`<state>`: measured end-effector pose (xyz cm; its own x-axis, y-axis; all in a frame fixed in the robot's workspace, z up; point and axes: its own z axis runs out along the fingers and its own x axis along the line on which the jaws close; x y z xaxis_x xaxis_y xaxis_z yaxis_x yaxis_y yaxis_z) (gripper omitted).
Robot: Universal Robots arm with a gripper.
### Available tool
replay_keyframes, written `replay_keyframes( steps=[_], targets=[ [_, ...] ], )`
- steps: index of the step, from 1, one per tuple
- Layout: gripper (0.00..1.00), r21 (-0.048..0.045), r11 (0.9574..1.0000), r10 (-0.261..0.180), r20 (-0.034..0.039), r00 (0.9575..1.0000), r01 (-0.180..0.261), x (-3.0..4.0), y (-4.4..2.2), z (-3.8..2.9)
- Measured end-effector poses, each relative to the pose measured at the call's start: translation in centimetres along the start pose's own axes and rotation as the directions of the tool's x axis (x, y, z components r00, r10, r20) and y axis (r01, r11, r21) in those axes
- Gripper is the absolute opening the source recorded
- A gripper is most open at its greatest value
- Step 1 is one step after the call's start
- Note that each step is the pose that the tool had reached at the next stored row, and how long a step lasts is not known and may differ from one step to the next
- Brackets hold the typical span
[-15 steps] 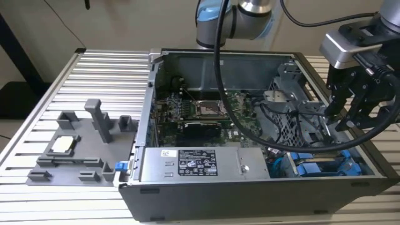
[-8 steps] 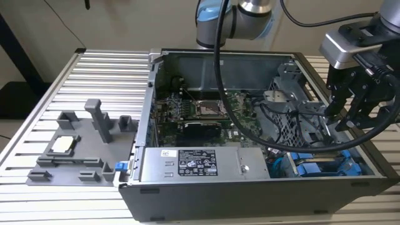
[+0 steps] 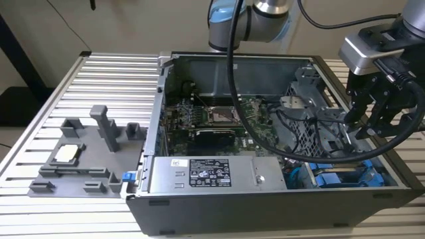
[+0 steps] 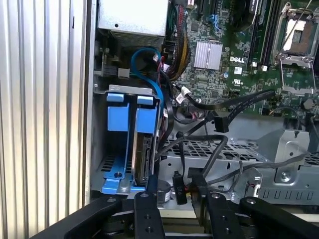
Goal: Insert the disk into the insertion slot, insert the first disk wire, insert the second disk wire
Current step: 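Insert the first disk wire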
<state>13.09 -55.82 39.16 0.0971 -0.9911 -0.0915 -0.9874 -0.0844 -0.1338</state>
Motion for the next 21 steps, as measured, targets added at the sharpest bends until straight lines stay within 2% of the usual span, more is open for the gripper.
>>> replay_keyframes(
  steps=[2,4,5,6,16,17,21],
  targets=[
    [0.38,0.0000,1.0000,0.000,0.0002,1.0000,0.000,0.01,0.00,0.00],
    [0.25,0.0000,1.0000,0.000,0.0005,1.0000,0.000,0.00,0.00,0.00],
    [0.25,0.0001,1.0000,0.000,0.0007,1.0000,0.000,0.00,0.00,0.00],
    [0.19,0.0001,1.0000,0.000,0.0009,1.0000,0.000,0.00,0.00,0.00],
    [0.19,0.0002,1.0000,0.000,0.0018,1.0000,0.000,0.01,0.00,0.01],
    [0.19,-0.0002,1.0000,0.000,-0.0013,1.0000,0.000,0.02,0.01,0.05],
    [0.19,-0.0053,1.0000,-0.004,-0.0328,0.9995,0.004,0.04,-0.13,0.19]
  ],
)
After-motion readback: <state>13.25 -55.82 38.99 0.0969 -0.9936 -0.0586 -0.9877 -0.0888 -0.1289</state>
